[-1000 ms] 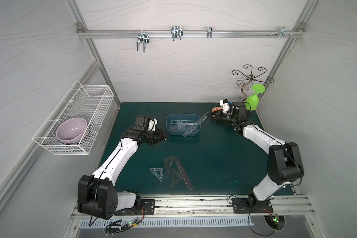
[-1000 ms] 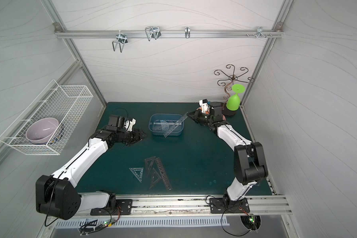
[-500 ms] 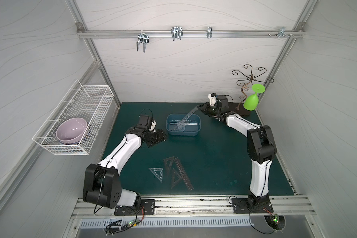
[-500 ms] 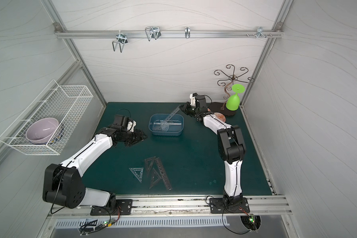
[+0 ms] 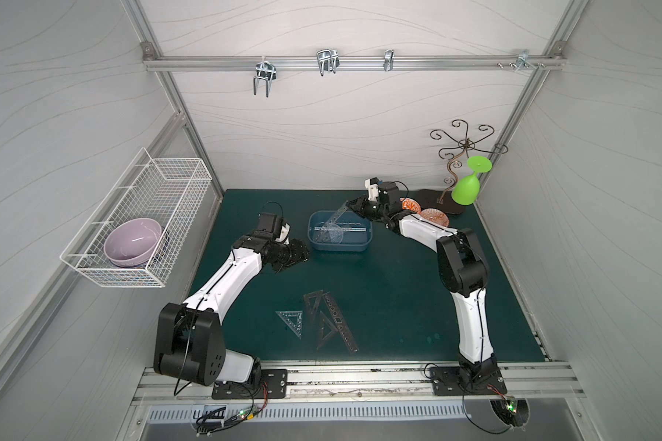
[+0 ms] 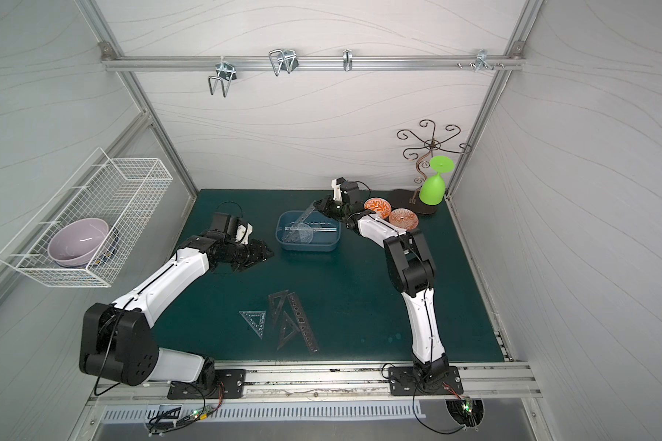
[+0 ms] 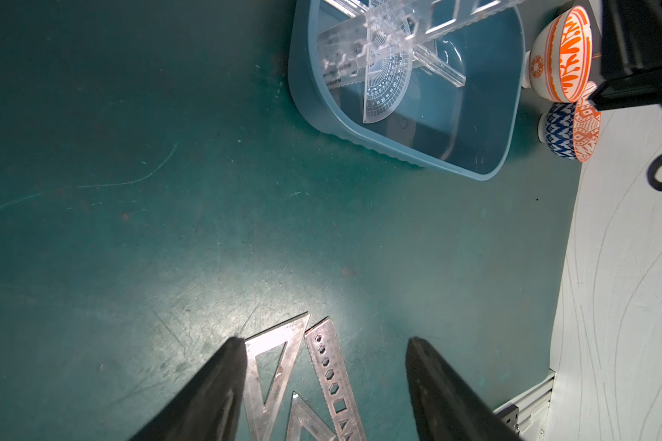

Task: Put the scattered rulers into the storage box
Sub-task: Place the ruler in the storage box.

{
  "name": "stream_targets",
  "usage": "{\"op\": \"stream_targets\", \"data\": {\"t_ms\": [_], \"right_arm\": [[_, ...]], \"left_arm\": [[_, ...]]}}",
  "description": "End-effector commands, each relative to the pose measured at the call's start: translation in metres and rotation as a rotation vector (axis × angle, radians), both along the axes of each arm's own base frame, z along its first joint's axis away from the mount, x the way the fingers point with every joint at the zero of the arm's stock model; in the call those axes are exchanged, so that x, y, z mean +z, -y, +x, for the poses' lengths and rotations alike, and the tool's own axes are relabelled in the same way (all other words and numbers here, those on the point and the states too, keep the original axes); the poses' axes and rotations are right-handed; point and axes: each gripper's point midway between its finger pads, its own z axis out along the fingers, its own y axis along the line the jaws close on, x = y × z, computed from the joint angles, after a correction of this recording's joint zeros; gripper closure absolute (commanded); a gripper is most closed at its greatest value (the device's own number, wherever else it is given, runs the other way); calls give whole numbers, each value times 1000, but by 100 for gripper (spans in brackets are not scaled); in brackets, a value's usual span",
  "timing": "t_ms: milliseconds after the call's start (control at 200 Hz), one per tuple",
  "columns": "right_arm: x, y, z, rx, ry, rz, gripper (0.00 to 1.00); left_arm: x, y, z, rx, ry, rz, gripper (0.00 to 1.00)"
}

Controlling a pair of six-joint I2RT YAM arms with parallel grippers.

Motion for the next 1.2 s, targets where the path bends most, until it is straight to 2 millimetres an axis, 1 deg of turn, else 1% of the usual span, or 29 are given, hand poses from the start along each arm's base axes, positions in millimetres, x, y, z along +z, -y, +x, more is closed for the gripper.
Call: {"op": "stream_targets", "data": {"t_ms": [0,125,285,365,430,590,685,780,820,870,920,950,965,985,1030,1040,1045,1050,1055,1100,1195], "right_arm": [[-7,-4,1,0,-3,9,99],[-17,-1,-1,1,-14,-2,94],[-18,8,2,-6,-10,-11,79],[-15,15,4,-9,-7,-14,74],[-8,23,5,-14,7,-8,71],[21,50,4,-51,75,-32,62],[38,63,1,-68,109,-52,61],[53,69,-10,-61,132,-63,61],[58,70,-19,-51,138,-69,61],[60,69,-35,-25,140,-82,61],[59,68,-58,7,141,-106,61],[53,67,-75,30,136,-125,61],[53,65,-84,47,140,-130,61],[45,63,-96,72,134,-146,61],[35,58,-127,137,125,-178,62],[34,57,-133,152,127,-183,62],[34,57,-133,152,127,-183,62],[30,56,-140,166,119,-192,62],[30,56,-140,166,119,-192,62],[17,53,-170,237,99,-218,63],[-7,48,-227,378,36,-203,63]], "left_arm": [[6,2,8,-1,21,-21,30],[6,2,10,1,21,-27,30],[5,3,10,4,19,-42,31],[5,2,11,9,19,-46,31],[6,2,11,12,22,-50,31],[9,3,11,15,32,-63,31],[12,3,10,18,38,-72,31],[12,5,4,22,34,-92,31],[10,7,-2,24,29,-103,31],[6,10,-9,26,17,-113,31],[0,16,-20,17,0,-123,30],[-4,20,-27,11,-10,-124,30],[-7,22,-30,6,-17,-124,30],[-10,24,-35,0,-28,-122,30],[-19,31,-48,-17,-53,-114,30],[-21,32,-50,-20,-58,-113,30],[-22,33,-52,-22,-61,-113,30],[-24,33,-53,-22,-66,-112,30],[-24,34,-54,-24,-67,-113,30],[-34,39,-66,-37,-90,-114,30],[-52,49,-88,-53,-138,-124,30]]}}
